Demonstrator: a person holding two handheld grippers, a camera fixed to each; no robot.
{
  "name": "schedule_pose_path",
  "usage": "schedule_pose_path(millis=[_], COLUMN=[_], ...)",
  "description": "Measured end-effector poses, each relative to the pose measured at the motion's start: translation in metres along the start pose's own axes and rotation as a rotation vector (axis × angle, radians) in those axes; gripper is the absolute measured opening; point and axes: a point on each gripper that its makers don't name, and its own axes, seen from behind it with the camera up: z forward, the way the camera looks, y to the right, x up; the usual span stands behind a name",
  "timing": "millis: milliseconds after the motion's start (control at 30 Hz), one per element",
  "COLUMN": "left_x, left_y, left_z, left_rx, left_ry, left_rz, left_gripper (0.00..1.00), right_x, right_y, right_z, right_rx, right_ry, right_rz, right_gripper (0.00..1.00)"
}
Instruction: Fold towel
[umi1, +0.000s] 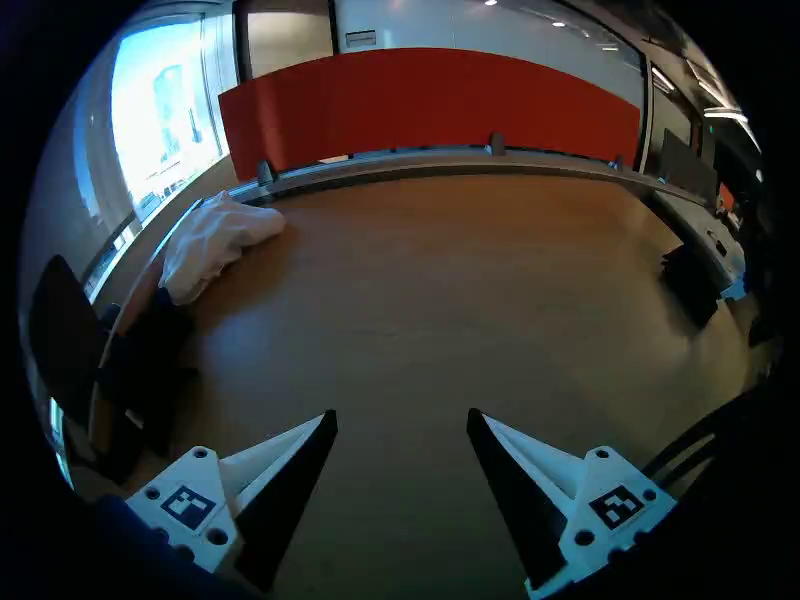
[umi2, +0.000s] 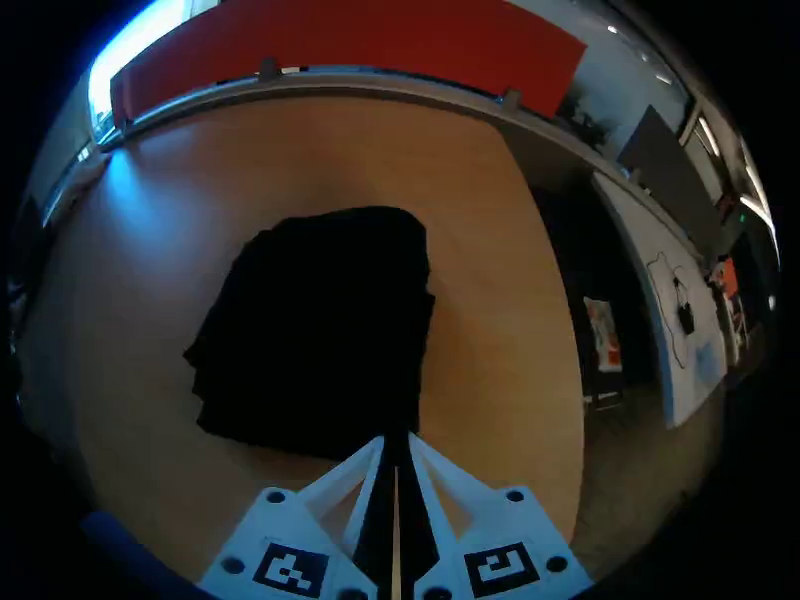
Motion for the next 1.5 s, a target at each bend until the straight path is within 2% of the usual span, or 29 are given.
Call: schedule_pose_path(millis=[167, 467, 667, 833, 933, 1033, 1067, 1200, 1267, 1333, 1500], left_x=[0.000, -0.002, -0.001, -0.001, -0.001, -0.001, 0.000, 0.001, 0.001, 0.002, 0.005], left_y=[-0.001, -0.002, -0.004, -0.007, -0.008, -0.008, -0.008, -0.007, -0.006, -0.006, -0.005], left_z=[0.000, -0.001, -0.002, -0.003, -0.004, -0.004, -0.004, -0.004, -0.004, -0.003, -0.004], left_rx=[0.002, 0.004, 0.006, 0.008, 0.008, 0.006, 0.005, 0.000, -0.002, -0.005, -0.009], left_ry=[-0.001, -0.003, 0.002, 0.003, 0.005, 0.007, 0.007, 0.010, 0.012, 0.013, 0.019], left_rz=[0.000, 0.000, -0.006, -0.008, -0.010, -0.014, -0.016, -0.017, -0.014, -0.011, -0.009], left_gripper=[0.97, 0.96, 0.97, 0.97, 0.96, 0.97, 0.96, 0.97, 0.97, 0.97, 0.97], right_x=[-0.002, -0.009, -0.009, -0.009, -0.010, -0.009, -0.009, -0.008, -0.007, -0.005, -0.002], right_y=[0.000, -0.003, -0.003, -0.001, 0.000, 0.000, 0.000, -0.003, -0.005, -0.007, -0.012], right_z=[0.006, 0.015, 0.014, 0.009, 0.003, -0.003, -0.005, -0.009, -0.010, -0.011, -0.015], right_rx=[-0.016, -0.030, -0.032, -0.042, -0.048, -0.053, -0.054, -0.053, -0.050, -0.048, -0.046], right_ry=[-0.005, -0.035, -0.032, -0.018, -0.005, 0.011, 0.017, 0.033, 0.041, 0.048, 0.061], right_rz=[0.017, 0.012, 0.029, 0.033, 0.035, 0.037, 0.038, 0.038, 0.037, 0.033, 0.020], right_gripper=[0.05, 0.05, 0.05, 0.11, 0.22, 0.39, 0.46, 0.83, 0.97, 1.00, 1.00])
